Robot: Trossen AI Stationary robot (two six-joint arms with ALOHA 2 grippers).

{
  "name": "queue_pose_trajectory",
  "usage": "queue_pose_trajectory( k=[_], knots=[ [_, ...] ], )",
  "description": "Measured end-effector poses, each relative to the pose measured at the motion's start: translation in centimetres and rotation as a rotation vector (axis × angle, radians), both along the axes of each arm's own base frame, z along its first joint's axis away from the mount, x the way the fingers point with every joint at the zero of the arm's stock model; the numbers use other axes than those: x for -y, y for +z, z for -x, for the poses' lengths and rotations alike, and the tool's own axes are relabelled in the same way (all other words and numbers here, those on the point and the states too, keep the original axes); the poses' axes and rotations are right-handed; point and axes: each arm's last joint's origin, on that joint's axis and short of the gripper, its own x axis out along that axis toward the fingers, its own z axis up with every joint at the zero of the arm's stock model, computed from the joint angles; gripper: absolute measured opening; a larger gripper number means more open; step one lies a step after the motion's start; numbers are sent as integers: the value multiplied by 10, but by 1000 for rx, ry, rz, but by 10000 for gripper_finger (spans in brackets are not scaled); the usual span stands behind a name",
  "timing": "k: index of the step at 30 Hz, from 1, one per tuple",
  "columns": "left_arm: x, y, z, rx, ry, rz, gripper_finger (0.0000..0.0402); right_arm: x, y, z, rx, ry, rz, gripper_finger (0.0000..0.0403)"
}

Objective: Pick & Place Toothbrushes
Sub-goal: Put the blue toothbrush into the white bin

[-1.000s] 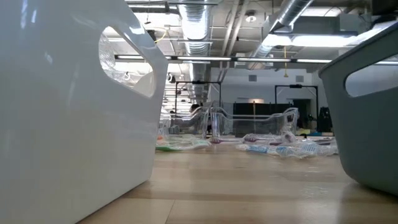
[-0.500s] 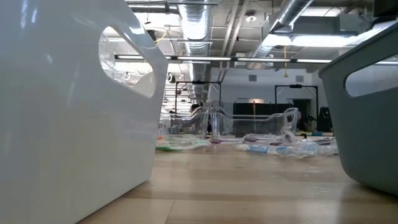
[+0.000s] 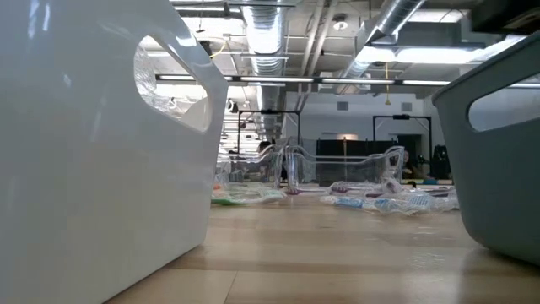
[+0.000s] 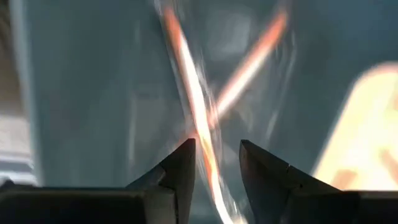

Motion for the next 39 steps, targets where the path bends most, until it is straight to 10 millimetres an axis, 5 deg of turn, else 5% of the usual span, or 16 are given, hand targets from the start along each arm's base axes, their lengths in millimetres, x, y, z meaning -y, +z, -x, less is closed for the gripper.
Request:
queue_pose_trajectory(
  k=[5, 20, 27, 39],
  knots=[
    [0, 0, 0, 0, 0, 0, 163, 2, 1, -24, 127, -20, -114, 118],
    [0, -1, -2, 2, 14, -18, 163, 34, 6, -71, 318, 634, -81, 118],
    [0, -1, -2, 2, 15, -18, 163, 58, 9, -94, 401, 695, -43, 118],
    [0, -2, -3, -3, 14, -15, 163, 34, 5, -80, 431, 744, 2, 118]
  ],
)
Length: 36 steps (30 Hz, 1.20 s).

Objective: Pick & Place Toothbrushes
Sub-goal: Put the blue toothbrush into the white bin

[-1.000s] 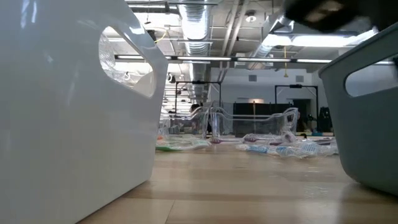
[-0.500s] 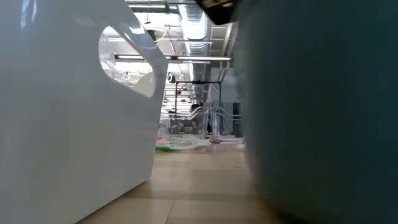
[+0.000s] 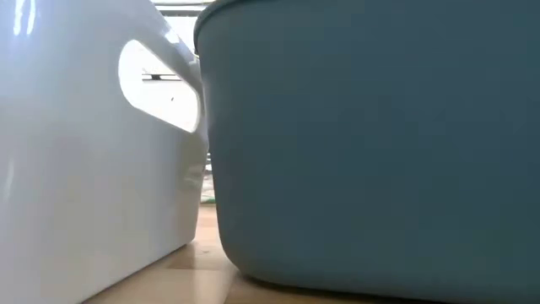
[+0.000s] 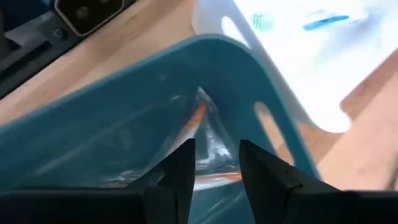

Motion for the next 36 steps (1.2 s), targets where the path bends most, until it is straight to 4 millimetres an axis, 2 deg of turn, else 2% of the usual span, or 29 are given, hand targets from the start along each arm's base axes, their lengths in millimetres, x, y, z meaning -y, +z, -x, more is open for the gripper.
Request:
queue_pose_trajectory(
  k=[7, 11, 17, 24, 36],
  knots=[
    [0, 0, 0, -2, 0, -1, 163, -36, -1, 31, -18, 98, 45, 118],
    [0, 0, 0, -1, 0, -1, 163, -44, -2, 41, -24, 113, 88, 118],
    [0, 0, 0, 3, 5, 4, 163, -37, -3, 37, -29, 95, 93, 118],
    [-1, 1, 0, 11, 25, 5, 163, -27, -1, 22, 15, 87, 68, 118],
    [-1, 0, 0, 1, 26, -2, 163, -2, -5, 19, -129, -284, 11, 121]
  ],
)
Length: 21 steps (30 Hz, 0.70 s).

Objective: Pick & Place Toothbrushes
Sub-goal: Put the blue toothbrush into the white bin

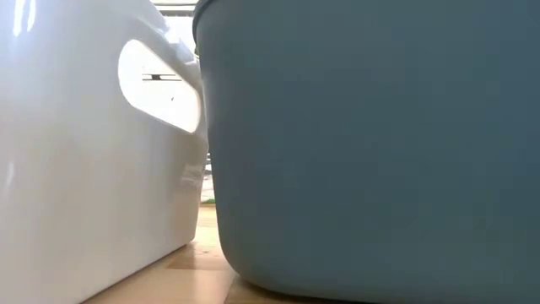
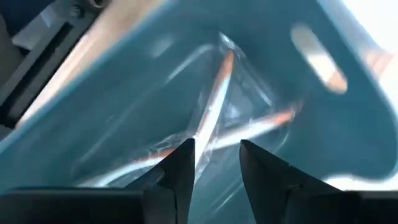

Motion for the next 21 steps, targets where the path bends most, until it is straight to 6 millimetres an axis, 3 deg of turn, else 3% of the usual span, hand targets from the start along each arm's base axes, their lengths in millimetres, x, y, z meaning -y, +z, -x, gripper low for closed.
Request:
queue_pose_trajectory(
  k=[3, 6, 10, 17, 21],
  knots=[
    [0, 0, 0, 2, 0, 1, 163, 9, 3, 2, -46, -111, 1, 121],
    [0, 0, 0, 3, 0, 1, 163, 18, 21, 3, -41, -241, -40, 121],
    [0, 0, 0, 4, 0, 1, 163, 26, 55, 12, 27, -316, -118, 123],
    [0, 0, 0, 3, -1, 1, 163, 36, 131, 34, 250, -295, -324, 123],
    [0, 0, 0, 2, -3, 0, 163, 44, 154, 47, 317, -323, -366, 123]
  ],
)
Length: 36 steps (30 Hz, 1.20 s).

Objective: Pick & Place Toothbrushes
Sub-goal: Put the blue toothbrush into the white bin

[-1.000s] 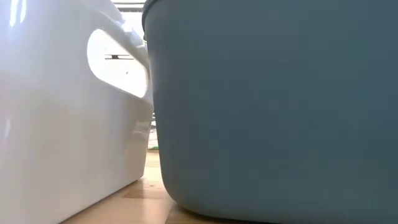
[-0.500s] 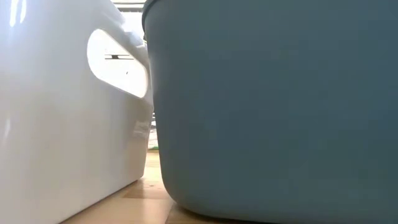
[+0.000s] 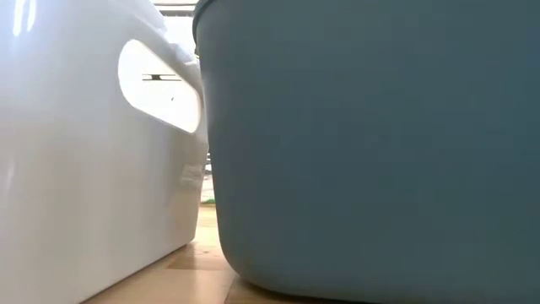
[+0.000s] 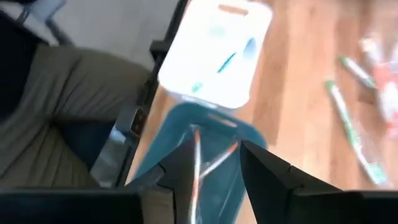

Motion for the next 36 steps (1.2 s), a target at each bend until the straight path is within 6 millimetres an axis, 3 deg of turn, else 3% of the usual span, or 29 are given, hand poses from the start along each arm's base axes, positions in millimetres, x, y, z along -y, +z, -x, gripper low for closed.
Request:
queue_pose_trajectory(
  k=[4, 11, 23, 26, 29, 36],
  knots=[
    [0, 0, 0, 0, -1, 0, 163, 8, 3, 12, 60, -67, 67, 123],
    [0, 0, 0, -1, -1, 0, 163, 29, -22, 40, 51, -204, 60, 123],
    [0, 0, 0, 0, 2, 2, 163, 87, -76, 101, 125, -486, -233, 123],
    [0, 0, 0, 0, 2, 2, 163, 96, -94, 105, 170, -602, -336, 123],
    [0, 0, 0, 1, 2, 2, 163, 102, -104, 104, 180, -619, -330, 123],
    [0, 0, 0, 3, 2, 2, 163, 113, -101, 91, 247, -554, -260, 123]
  ],
)
